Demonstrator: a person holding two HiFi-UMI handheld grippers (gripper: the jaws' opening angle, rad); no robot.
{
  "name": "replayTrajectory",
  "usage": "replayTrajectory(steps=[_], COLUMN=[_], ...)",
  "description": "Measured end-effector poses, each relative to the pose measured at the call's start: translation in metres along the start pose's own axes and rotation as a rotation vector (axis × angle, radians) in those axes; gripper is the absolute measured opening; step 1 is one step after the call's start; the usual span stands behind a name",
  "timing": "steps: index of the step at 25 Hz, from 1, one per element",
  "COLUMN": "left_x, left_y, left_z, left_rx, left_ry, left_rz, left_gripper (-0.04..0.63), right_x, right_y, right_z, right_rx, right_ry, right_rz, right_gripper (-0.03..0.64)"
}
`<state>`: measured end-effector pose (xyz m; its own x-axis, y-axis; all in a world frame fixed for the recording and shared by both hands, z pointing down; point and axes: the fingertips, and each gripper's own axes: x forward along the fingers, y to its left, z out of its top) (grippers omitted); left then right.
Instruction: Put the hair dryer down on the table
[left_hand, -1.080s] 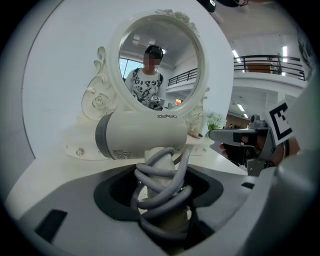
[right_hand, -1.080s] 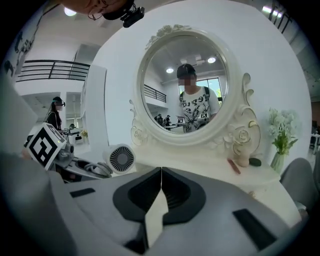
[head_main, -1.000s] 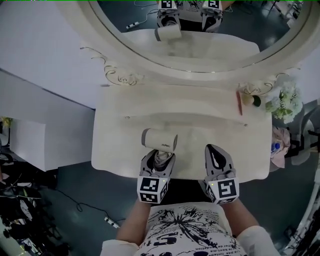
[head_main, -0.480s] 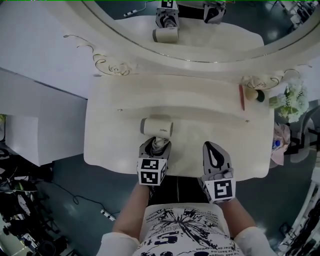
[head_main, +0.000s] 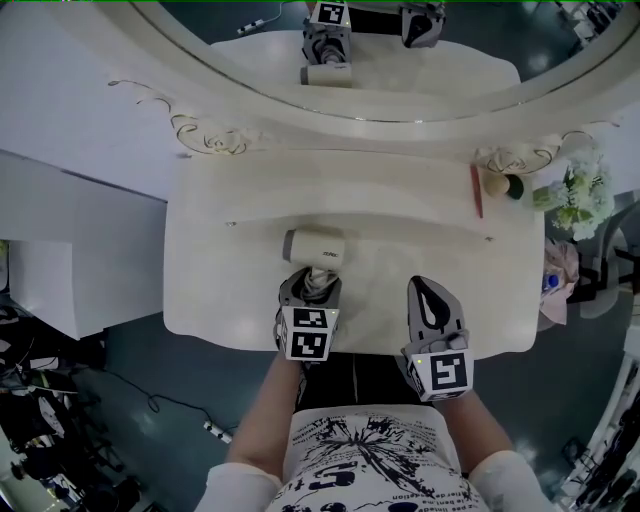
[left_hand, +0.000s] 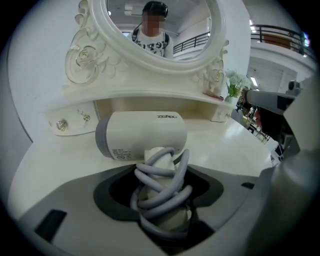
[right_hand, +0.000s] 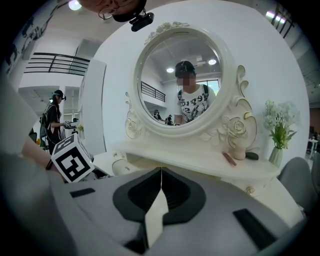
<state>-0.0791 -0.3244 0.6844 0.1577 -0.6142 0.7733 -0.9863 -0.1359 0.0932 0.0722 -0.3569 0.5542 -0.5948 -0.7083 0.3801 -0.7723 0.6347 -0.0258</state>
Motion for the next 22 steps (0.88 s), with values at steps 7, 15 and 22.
replayTrajectory(steps=[7,15,22], left_x=[0.000,-0.031,-0.077], left_y=[-0.003,-0.006,-0.007], left_z=[0.001,0.022,0.049], left_rx=[-0.014,0.016,0.030], left_ry=[-0.019,-0.185,-0.275], left_rz=[-0.019,-0.053,-0.032], left_gripper=[0.267,0.313,0.173], right_x=[0.002,-0.003,-0.017], right_y=[0.005,0.009,0.015], right_z=[-0.002,0.006,0.028], right_rx=[0.022,0.028,0.041], right_ry=[0.019,0.040,0.006], right_rz=[0.011,0.009,0.014], right_gripper=[0.018,0.018,0.018])
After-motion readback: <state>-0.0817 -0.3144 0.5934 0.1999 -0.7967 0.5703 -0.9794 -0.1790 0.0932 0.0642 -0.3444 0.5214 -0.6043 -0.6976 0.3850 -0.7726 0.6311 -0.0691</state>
